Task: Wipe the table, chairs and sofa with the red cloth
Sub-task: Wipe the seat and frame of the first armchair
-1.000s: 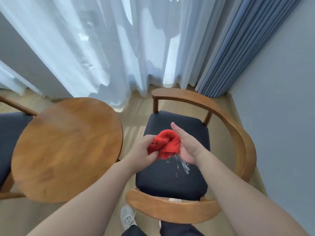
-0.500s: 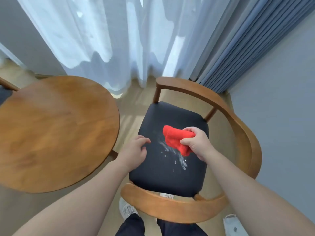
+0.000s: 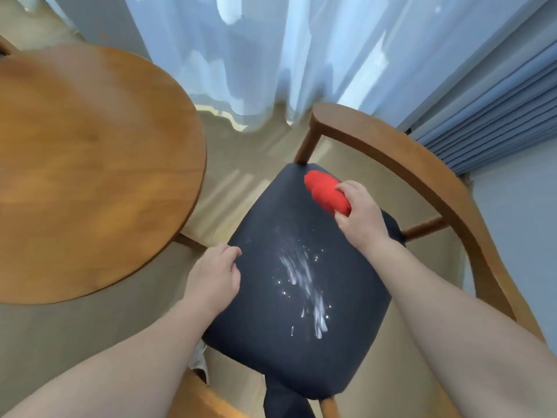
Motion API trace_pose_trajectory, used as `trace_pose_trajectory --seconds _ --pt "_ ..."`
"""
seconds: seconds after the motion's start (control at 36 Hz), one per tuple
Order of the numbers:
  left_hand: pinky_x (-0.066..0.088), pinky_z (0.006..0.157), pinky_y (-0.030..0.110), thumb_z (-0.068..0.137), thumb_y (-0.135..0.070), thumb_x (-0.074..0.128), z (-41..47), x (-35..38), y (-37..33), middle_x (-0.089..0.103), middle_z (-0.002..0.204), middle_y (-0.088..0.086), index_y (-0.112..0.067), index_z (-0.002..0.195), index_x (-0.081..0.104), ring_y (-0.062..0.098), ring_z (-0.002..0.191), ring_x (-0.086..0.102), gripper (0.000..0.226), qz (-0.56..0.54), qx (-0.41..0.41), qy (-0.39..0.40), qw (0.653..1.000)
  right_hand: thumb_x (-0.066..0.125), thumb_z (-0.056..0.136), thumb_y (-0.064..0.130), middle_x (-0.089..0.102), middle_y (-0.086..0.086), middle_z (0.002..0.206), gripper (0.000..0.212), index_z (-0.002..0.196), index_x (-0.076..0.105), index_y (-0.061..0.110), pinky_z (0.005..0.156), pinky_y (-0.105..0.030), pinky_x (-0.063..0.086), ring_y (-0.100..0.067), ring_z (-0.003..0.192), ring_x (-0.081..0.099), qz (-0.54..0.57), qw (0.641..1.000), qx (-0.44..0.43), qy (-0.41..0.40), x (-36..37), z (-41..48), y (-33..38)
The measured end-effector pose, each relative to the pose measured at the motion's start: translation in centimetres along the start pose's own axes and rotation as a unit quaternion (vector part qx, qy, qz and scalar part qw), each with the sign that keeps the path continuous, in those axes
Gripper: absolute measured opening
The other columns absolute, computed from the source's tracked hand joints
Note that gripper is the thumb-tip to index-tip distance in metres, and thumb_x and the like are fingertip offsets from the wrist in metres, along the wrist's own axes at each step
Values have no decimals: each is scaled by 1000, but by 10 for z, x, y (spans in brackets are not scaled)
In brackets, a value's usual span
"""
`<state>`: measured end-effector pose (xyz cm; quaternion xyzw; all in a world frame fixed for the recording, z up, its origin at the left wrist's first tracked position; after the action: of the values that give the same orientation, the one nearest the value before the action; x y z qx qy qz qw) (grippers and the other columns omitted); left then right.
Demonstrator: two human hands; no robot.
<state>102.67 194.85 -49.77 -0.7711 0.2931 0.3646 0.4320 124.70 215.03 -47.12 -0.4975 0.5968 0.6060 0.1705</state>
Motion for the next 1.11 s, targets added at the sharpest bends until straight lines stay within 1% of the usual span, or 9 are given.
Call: trace_pose_trajectory --seconds 0.08,0.19,0.31,0.36,0.44,0.67,0.78,0.92,1.11 --pt "42 91 31 92 -15 49 16 28 4 56 120 -3 -15 120 58 18 110 50 30 10 -18 -9 1000 67 79 4 49 -10 139 52 129 55 9 112 -45 32 -32 131 42 -60 996 -63 31 34 29 -31" --pt "40 99 32 92 -17 53 32 56 7 54 122 -1 -14 122 57 20 115 48 30 46 -29 -8 999 65 82 30 37 -5 149 59 135 44 15 116 -47 18 -31 142 25 -255 944 -67 199 77 34 -63" --pt "31 108 35 90 -19 56 39 76 20 50 133 6 -9 129 53 24 125 43 40 54 -36 -25 998 62 80 48 42 -13 136 74 138 36 9 100 -46 36 -34 123 43 -213 974 -22 77 97 34 -65" --pt "17 116 34 94 -26 50 42 85 25 35 148 6 -10 142 40 22 137 28 51 58 -56 -14 997 51 85 58 22 -17 152 87 150 16 13 109 -49 26 -35 136 28 -276 959 -25 60 107 39 -62" --pt "-3 119 31 99 -37 36 44 100 35 7 159 2 -13 151 14 16 146 3 62 77 -71 20 994 36 95 54 1 -9 161 77 154 2 17 118 -50 9 -32 147 6 -292 952 -44 83 122 52 -66" --pt "-14 116 34 92 -62 18 33 120 53 -26 156 5 -14 147 -21 17 143 -22 83 144 -69 102 982 53 84 1 51 -18 140 46 130 56 2 107 -53 35 -46 128 45 -149 986 -70 -18 133 69 -71" --pt "-18 112 43 76 -80 14 14 121 53 -40 147 8 -14 134 -40 23 140 -30 103 161 -89 144 972 49 87 5 49 -14 143 47 134 53 7 107 -53 36 -41 131 43 -158 983 -85 -49 121 105 -55" --pt "-12 116 45 72 -86 19 17 125 54 -50 138 8 -12 121 -52 28 138 -34 114 151 -97 196 964 39 98 32 21 -4 159 50 147 31 26 115 -57 13 -36 145 17 -247 966 -59 56 141 128 -39" --pt "-13 113 47 39 -88 -31 20 127 56 -63 123 9 -11 119 -57 31 136 -36 114 166 -88 240 952 50 88 13 49 -8 144 42 129 59 15 111 -52 29 -39 134 40 -159 983 -90 -6 143 119 -37"
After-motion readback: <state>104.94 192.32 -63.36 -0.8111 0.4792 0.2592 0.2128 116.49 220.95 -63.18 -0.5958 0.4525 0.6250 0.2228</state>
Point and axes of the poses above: each hand's wrist, its own z-axis towards the middle knuckle, its own x-axis out of the palm, y = z × x, the point moved 2 cm from there along z, towards the middle knuckle
